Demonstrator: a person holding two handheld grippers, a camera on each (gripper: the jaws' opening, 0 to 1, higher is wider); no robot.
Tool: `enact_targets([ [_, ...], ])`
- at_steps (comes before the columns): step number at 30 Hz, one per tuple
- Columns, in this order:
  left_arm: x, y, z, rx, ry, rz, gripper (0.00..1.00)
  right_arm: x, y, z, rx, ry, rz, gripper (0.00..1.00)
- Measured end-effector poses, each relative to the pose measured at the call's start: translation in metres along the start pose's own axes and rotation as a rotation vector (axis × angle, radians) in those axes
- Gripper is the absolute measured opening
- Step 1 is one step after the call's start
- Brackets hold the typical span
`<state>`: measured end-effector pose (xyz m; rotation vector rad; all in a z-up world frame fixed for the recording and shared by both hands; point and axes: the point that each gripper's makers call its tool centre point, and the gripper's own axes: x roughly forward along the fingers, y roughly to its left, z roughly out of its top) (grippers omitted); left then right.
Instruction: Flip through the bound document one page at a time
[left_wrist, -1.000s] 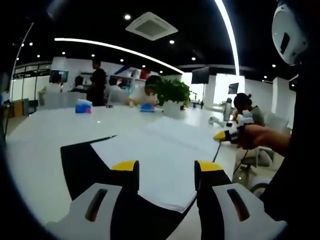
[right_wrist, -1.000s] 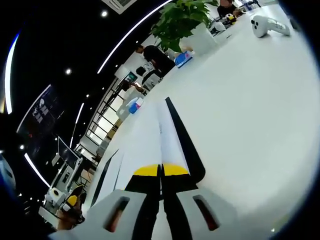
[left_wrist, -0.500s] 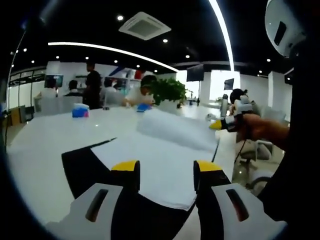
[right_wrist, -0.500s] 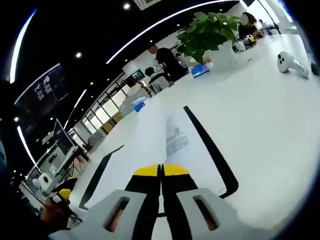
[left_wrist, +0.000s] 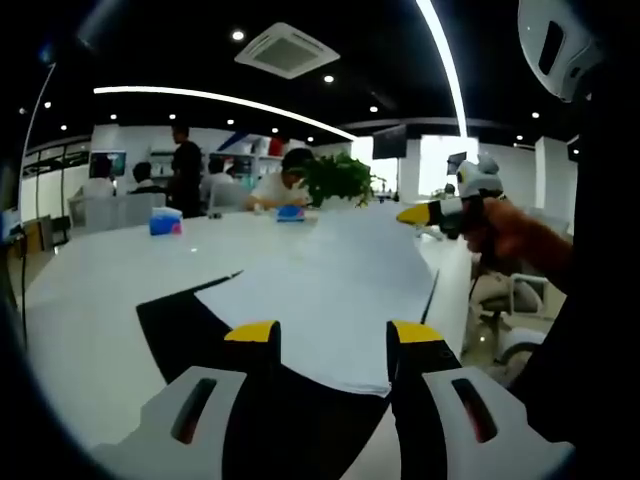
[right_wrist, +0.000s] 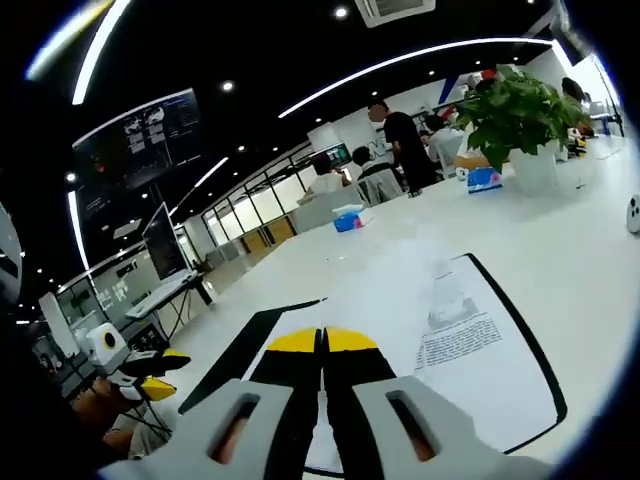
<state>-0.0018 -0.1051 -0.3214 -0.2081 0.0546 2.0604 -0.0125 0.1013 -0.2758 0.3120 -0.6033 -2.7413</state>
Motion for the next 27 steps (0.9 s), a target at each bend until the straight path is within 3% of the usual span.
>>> enact_targets([
  [10,-0.020,0.008,-0.008,-0.022,-0.001,0.002,0.44,0.042,0.055,-0.027,-0.060,0.058,0.120,0.02],
  [15,-0.029,0.011,-0.011,-0.032,-0.002,0.010,0.44,0.060,0.078,-0.051,-0.106,0.116,0.154,0.02],
  [22,-0.037,0.014,-0.014,-0.039,0.008,0.016,0.44,0.076,0.086,-0.087,-0.206,0.209,0.146,0.02],
  [27,-0.042,0.018,-0.021,-0.042,0.025,0.021,0.43,0.084,0.084,-0.110,-0.203,0.260,0.143,0.02],
])
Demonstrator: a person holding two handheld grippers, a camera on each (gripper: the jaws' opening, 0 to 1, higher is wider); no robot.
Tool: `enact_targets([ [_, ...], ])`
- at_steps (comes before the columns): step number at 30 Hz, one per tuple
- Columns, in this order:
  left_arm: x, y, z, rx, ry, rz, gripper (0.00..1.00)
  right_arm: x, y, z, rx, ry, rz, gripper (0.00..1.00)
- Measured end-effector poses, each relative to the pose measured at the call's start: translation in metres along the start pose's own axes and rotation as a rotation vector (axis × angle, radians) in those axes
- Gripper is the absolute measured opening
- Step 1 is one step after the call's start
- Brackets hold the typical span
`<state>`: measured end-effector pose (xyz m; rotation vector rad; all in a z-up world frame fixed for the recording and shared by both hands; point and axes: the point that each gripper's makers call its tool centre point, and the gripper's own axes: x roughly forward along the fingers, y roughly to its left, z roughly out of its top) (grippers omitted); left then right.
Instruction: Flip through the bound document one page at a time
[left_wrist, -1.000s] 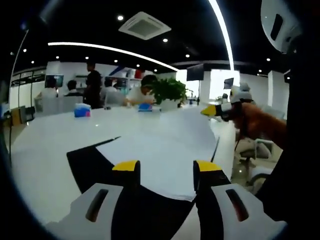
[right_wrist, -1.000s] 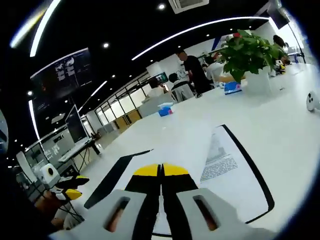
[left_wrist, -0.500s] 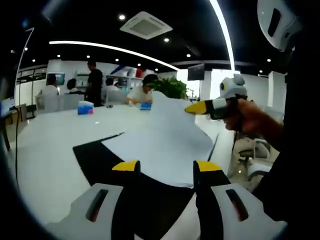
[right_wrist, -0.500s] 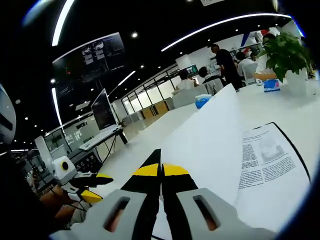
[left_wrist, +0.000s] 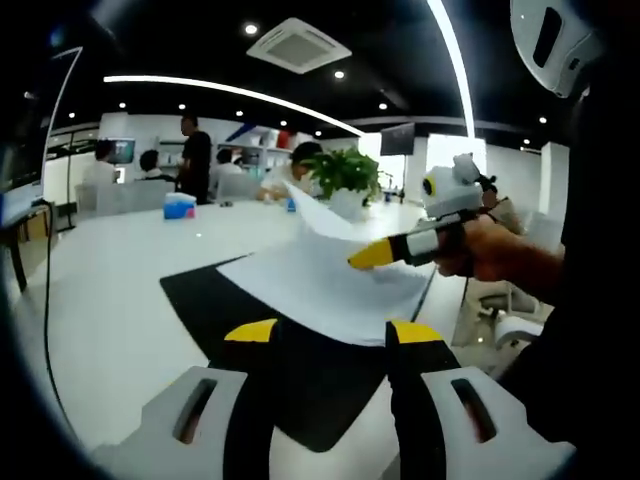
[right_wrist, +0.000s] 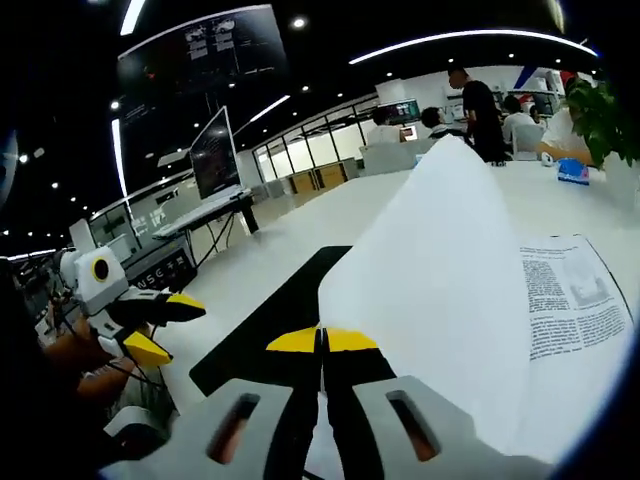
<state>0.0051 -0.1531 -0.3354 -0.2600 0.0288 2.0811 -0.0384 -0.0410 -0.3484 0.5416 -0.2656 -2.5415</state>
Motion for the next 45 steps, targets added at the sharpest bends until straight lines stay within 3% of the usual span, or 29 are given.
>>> enact_targets([
  [11,0.001,0.003,-0.006,0.009,0.017,-0.016,0.40,0.010,-0.003,-0.047,0.007,0.119,-0.013,0.02],
  [15,0.008,-0.001,-0.011,0.031,0.041,-0.031,0.41,0.010,-0.002,-0.051,0.000,0.132,-0.011,0.02],
  [26,0.009,-0.005,0.001,-0.025,-0.024,-0.048,0.41,0.008,-0.001,-0.054,0.011,0.132,-0.004,0.02],
  [31,0.006,-0.007,-0.003,-0.033,-0.009,-0.053,0.36,0.009,0.001,-0.054,-0.022,0.141,-0.022,0.02],
  [45,0.008,-0.005,-0.005,-0.028,0.017,-0.057,0.41,0.006,0.009,-0.057,-0.015,0.157,0.014,0.04],
])
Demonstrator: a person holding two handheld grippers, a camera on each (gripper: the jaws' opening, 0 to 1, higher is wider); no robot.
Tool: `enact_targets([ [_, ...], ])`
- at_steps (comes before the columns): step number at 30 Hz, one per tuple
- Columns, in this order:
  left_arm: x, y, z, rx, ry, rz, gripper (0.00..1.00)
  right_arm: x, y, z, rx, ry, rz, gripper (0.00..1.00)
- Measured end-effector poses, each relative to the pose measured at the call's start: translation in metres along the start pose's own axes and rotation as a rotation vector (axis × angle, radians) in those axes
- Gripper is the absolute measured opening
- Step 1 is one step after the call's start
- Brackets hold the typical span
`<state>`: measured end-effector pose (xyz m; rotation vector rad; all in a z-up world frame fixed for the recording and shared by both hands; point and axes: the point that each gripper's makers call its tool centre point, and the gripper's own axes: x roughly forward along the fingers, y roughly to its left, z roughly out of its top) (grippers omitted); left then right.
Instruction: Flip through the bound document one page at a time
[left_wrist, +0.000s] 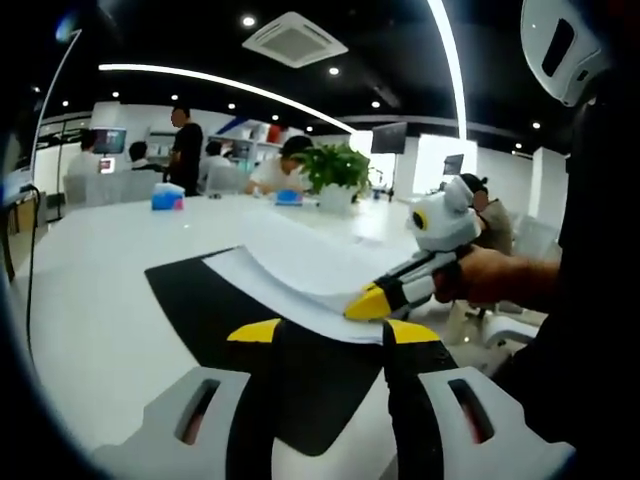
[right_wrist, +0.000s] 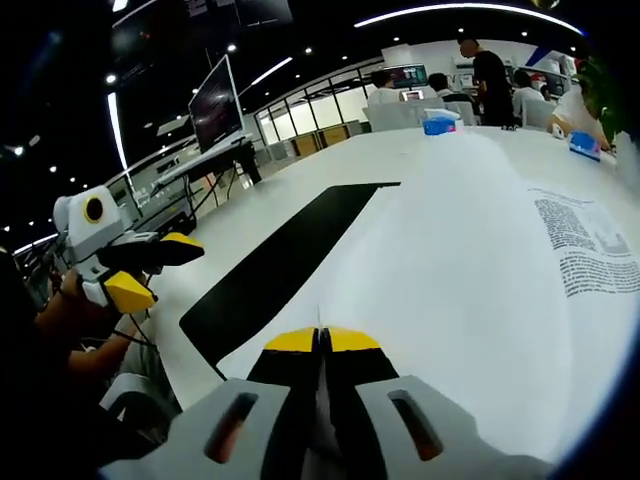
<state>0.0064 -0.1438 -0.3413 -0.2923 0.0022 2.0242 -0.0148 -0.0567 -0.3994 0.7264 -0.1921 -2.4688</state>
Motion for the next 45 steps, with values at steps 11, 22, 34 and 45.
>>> enact_targets([
  [11,0.000,0.001,0.004,-0.009,-0.018,0.020,0.41,-0.005,0.008,-0.006,-0.009,0.013,0.028,0.05],
  [22,0.002,-0.001,0.008,-0.048,-0.045,0.007,0.36,-0.010,0.019,-0.012,-0.020,0.025,0.053,0.07],
  [34,0.012,0.008,0.021,-0.005,-0.048,0.007,0.37,-0.014,0.030,-0.016,-0.023,0.036,0.089,0.13],
  [45,0.063,0.007,0.018,-0.049,0.011,-0.045,0.35,-0.014,0.046,-0.022,-0.036,0.058,0.149,0.13],
])
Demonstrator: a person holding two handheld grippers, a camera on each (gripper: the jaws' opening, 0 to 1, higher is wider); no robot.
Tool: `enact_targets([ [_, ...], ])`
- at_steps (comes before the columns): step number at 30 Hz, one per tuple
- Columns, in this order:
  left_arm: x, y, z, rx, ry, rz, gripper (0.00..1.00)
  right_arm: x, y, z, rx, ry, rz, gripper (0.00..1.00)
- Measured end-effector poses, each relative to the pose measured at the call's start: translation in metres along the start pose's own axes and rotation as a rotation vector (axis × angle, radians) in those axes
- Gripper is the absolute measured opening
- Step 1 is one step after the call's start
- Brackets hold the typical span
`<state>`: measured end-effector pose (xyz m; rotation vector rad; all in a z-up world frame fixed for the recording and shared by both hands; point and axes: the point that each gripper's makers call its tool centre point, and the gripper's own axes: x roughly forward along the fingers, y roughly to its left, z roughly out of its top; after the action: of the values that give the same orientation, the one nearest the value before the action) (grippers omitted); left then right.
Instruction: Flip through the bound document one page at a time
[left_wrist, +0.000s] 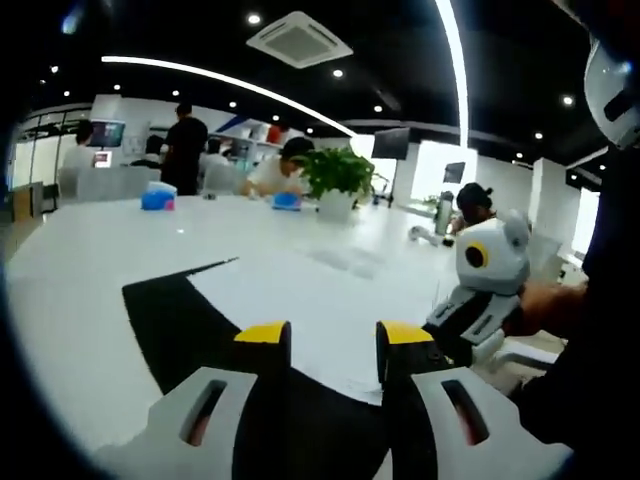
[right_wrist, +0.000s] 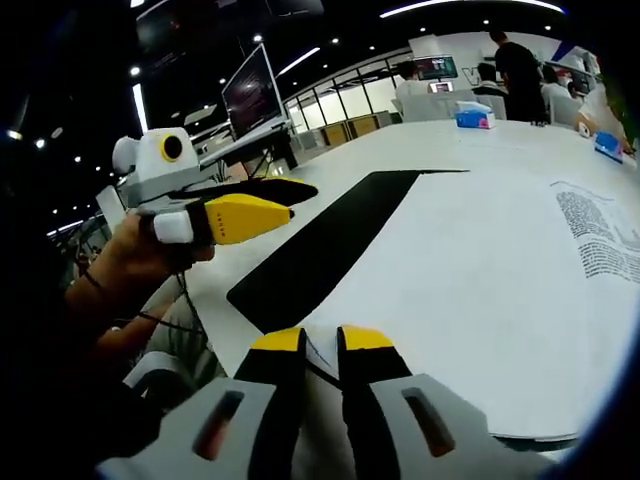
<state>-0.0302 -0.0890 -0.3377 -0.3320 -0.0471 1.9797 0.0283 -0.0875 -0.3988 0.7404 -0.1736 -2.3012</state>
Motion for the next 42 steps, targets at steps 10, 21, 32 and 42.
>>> enact_targets([
  [10,0.041,0.012,-0.019,0.020,0.144,0.014,0.29,0.001,0.008,-0.001,-0.007,0.008,0.016,0.17],
  [21,0.064,0.017,-0.033,0.193,0.209,-0.019,0.27,0.000,0.010,-0.002,-0.033,0.018,0.033,0.18],
  [32,0.057,0.015,-0.047,0.221,0.291,-0.049,0.27,-0.031,0.010,0.003,-0.204,0.035,0.103,0.27],
  [42,0.056,0.011,-0.048,0.250,0.348,-0.056,0.27,-0.111,-0.079,0.036,-0.235,-0.126,-0.084,0.26],
])
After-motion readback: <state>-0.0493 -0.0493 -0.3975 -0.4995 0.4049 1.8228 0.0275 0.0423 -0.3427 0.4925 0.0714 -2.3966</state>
